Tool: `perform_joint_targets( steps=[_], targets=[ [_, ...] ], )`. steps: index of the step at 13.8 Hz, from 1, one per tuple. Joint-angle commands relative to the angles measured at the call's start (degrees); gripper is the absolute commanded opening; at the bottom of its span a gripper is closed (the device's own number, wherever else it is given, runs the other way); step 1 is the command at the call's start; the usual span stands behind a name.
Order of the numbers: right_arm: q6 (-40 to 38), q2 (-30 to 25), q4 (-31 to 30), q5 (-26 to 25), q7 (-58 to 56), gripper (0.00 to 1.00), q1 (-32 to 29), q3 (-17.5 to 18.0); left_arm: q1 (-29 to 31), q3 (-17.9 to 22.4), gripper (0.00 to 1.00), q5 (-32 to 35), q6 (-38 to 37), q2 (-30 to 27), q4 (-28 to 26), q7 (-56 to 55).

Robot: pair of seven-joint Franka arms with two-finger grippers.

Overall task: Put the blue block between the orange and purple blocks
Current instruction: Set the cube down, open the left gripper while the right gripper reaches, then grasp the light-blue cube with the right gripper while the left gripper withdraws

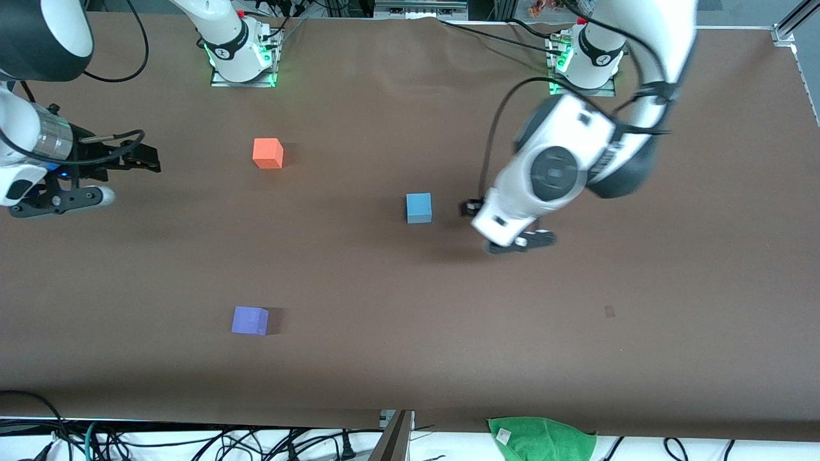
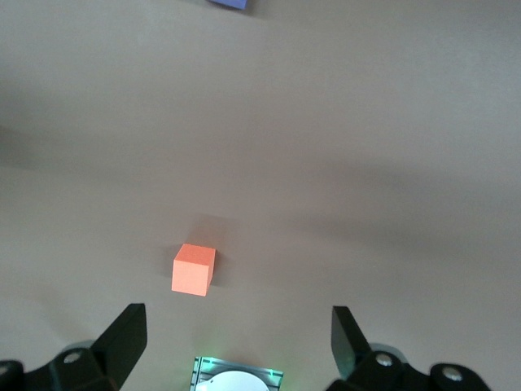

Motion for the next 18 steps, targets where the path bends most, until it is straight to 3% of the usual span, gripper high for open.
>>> perform_joint_targets(
  steps=[1,5,8,12,18],
  targets=[
    [0.3,0.4,-0.7,0.0,0.6,1.00,1.1,0.0,7.0,0.2,1.00,-1.4,-1.7,-4.4,-1.3,2.9],
    [6.1,3.4,-0.6,0.7,1.9,1.00,6.8,0.0,17.0,0.3,1.00,0.6,-1.8,-7.8,-1.3,3.1],
    [11.9,5.9,-0.5,2.0,8.6,1.00,12.1,0.1,19.7,0.3,1.00,1.3,-2.1,-9.1,-1.6,3.7],
    [18.9,10.5,-0.1,2.9,21.2,1.00,20.0,0.1,18.2,3.9,1.00,2.1,-3.4,-18.7,-12.4,18.1],
    [32.9,18.8,0.0,2.9,36.2,1.00,29.5,0.1,14.0,11.2,1.00,1.1,-0.8,-30.6,-25.1,25.2]
  ],
)
